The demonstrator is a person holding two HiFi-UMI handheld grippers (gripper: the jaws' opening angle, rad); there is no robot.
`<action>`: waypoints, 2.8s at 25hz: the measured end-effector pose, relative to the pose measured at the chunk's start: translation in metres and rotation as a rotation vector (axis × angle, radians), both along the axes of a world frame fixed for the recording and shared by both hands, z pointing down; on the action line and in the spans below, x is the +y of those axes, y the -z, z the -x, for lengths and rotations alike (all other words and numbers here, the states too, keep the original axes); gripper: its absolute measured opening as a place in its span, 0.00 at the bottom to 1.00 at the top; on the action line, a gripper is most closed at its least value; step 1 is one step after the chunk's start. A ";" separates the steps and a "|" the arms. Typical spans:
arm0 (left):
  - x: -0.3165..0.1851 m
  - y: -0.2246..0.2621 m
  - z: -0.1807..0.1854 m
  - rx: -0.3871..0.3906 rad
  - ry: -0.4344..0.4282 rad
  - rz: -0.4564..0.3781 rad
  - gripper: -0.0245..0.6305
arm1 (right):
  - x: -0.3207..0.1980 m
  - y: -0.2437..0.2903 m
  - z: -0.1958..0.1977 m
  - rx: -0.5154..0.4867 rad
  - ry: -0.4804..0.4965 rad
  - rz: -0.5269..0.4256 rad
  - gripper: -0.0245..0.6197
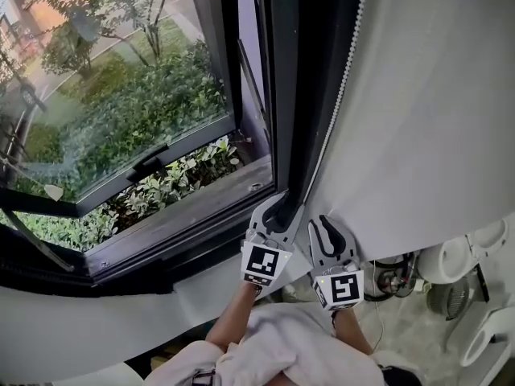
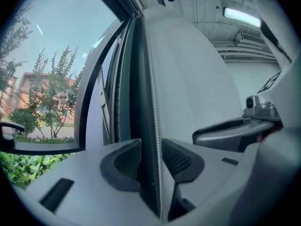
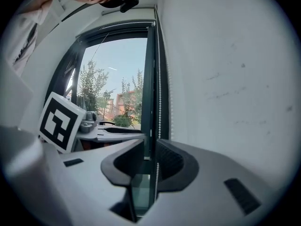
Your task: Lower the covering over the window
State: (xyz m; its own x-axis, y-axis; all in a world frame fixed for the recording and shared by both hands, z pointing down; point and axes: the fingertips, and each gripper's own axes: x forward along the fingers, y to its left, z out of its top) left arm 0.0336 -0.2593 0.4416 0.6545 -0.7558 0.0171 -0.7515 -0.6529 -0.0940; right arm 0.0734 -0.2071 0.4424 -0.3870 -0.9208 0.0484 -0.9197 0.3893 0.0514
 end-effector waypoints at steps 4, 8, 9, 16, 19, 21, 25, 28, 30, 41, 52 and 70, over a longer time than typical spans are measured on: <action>-0.012 -0.003 -0.014 -0.019 -0.013 0.000 0.28 | 0.004 0.002 -0.006 0.004 -0.019 -0.003 0.16; -0.022 -0.008 -0.023 -0.038 -0.001 0.004 0.28 | 0.008 0.001 -0.008 0.003 -0.033 -0.003 0.16; -0.025 -0.009 -0.024 -0.042 0.004 0.004 0.28 | 0.009 0.002 -0.008 0.006 -0.032 -0.007 0.16; -0.038 -0.019 -0.025 -0.098 0.099 0.003 0.24 | 0.019 0.001 -0.015 0.003 -0.050 -0.005 0.16; -0.035 -0.020 -0.023 -0.073 0.092 0.015 0.17 | 0.023 0.002 -0.015 0.007 -0.048 -0.010 0.16; -0.031 -0.017 -0.023 -0.054 0.073 0.023 0.11 | 0.026 0.008 -0.013 0.019 -0.036 -0.016 0.16; -0.016 -0.017 -0.021 -0.041 0.035 0.035 0.07 | 0.029 0.021 -0.004 0.038 0.006 -0.045 0.16; -0.003 -0.019 -0.017 -0.030 0.020 0.048 0.07 | 0.029 0.033 0.007 0.053 0.050 -0.074 0.16; 0.007 -0.023 -0.015 -0.032 0.015 0.056 0.07 | 0.029 0.044 0.014 0.053 0.082 -0.097 0.16; 0.048 -0.028 -0.005 -0.012 -0.002 0.068 0.07 | 0.017 0.119 0.032 0.025 0.164 -0.224 0.21; 0.075 -0.030 -0.004 0.006 -0.026 0.076 0.07 | 0.009 0.129 0.043 -0.062 0.194 -0.223 0.04; 0.094 -0.105 0.008 -0.044 -0.012 0.211 0.07 | 0.025 0.054 0.057 -0.106 0.266 -0.101 0.03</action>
State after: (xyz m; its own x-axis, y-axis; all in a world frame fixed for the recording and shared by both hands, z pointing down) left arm 0.0260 -0.1654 0.5464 0.6589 -0.7242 0.2033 -0.7415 -0.6709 0.0134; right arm 0.0166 -0.1817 0.3879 -0.6132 -0.7845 -0.0922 -0.7885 0.6150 0.0112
